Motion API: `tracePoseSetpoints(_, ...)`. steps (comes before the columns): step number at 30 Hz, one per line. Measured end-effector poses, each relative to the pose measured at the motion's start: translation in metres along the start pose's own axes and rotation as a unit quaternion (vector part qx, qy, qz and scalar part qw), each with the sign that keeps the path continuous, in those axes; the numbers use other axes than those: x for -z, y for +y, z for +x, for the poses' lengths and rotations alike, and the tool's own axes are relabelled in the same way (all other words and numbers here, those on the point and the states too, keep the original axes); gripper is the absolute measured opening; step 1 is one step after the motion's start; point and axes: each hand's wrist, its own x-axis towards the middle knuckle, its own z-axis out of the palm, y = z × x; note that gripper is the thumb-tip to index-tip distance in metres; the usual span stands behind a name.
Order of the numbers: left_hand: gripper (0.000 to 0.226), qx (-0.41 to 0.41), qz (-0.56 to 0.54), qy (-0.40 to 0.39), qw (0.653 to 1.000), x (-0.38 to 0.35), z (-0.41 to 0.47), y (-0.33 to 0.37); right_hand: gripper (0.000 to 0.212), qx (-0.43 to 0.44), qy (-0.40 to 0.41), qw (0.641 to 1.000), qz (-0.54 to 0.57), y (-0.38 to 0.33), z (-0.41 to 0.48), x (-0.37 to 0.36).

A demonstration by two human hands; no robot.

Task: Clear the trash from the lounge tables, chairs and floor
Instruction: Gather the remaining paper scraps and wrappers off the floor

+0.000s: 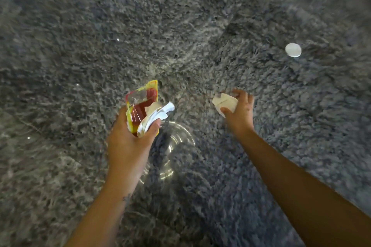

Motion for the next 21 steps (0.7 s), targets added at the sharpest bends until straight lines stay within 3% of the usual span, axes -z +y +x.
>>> tracePoseSetpoints(2,0.044,-0.007,-0.004,-0.008,1.0,0.0,0.005,0.006,0.064,-0.074,0.002,0.996,-0.04,0.007,0.007,0.002)
tracePoseSetpoints(8,0.032,-0.016,-0.006,-0.014,1.0,0.008,0.019,0.023,0.052,-0.249,-0.049,0.954,-0.16,0.013,0.034,-0.004)
tracePoseSetpoints(15,0.045,-0.041,-0.016,-0.047,0.998,0.021,0.043,0.073,0.045,-0.266,-0.076,0.945,-0.172,-0.015,0.044,0.044)
tracePoseSetpoints(21,0.045,-0.044,-0.046,-0.062,0.996,-0.008,0.08,0.127,0.044,-0.266,0.02,0.957,-0.115,-0.034,0.101,0.128)
